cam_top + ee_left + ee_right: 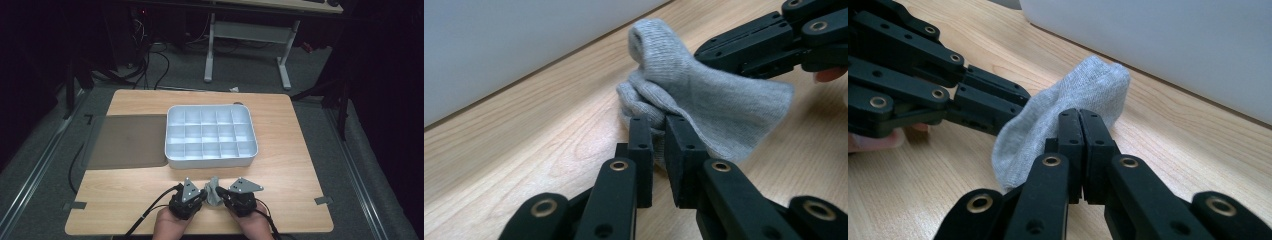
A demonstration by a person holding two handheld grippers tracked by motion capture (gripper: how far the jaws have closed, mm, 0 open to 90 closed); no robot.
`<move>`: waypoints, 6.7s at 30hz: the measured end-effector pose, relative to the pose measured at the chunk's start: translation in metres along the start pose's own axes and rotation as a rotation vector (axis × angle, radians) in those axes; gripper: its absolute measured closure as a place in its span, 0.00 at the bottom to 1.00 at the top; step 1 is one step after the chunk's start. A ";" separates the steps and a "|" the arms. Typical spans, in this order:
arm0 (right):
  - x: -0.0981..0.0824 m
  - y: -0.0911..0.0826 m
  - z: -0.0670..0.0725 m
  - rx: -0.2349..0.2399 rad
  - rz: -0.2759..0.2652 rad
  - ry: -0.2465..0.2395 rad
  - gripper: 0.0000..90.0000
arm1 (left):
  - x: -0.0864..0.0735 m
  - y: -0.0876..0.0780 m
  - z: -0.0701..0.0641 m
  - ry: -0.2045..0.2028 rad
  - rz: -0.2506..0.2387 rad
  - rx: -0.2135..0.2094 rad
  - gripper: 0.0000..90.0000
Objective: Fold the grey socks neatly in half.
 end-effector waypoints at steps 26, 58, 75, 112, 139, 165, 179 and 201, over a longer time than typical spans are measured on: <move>-0.003 -0.001 0.006 0.014 -0.017 -0.032 1.00 | 0.002 0.014 -0.012 0.066 0.087 0.014 0.95; -0.007 0.006 0.014 0.041 -0.019 -0.064 1.00 | 0.040 -0.015 -0.013 0.076 -0.140 -0.009 0.95; -0.008 0.007 0.014 0.061 -0.023 -0.069 1.00 | 0.027 0.018 0.006 0.042 -0.047 0.007 1.00; -0.026 -0.024 0.026 0.086 -0.030 -0.126 1.00 | 0.019 0.020 0.013 0.044 -0.037 -0.027 1.00; -0.011 0.003 0.008 0.124 0.121 0.159 0.51 | 0.013 0.007 0.018 0.019 -0.076 -0.040 0.95; -0.011 0.007 0.015 0.197 0.126 0.149 0.57 | -0.015 -0.034 0.017 -0.035 -0.039 -0.069 0.89; -0.012 0.011 0.018 0.242 0.144 0.167 0.58 | -0.020 -0.032 0.009 -0.020 0.014 -0.082 0.91; -0.008 0.013 0.024 0.277 0.163 0.123 0.66 | -0.023 -0.029 0.008 -0.009 0.029 -0.072 0.92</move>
Point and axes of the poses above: each handheld gripper's, and its own axes: y roughly forward along the jaws, x roughly out of its top, z roughly to its left, the point moved 1 cm from there along y, roughly forward along the jaws, and after that the axes turned 15 degrees about -x, right-handed, at the moved point
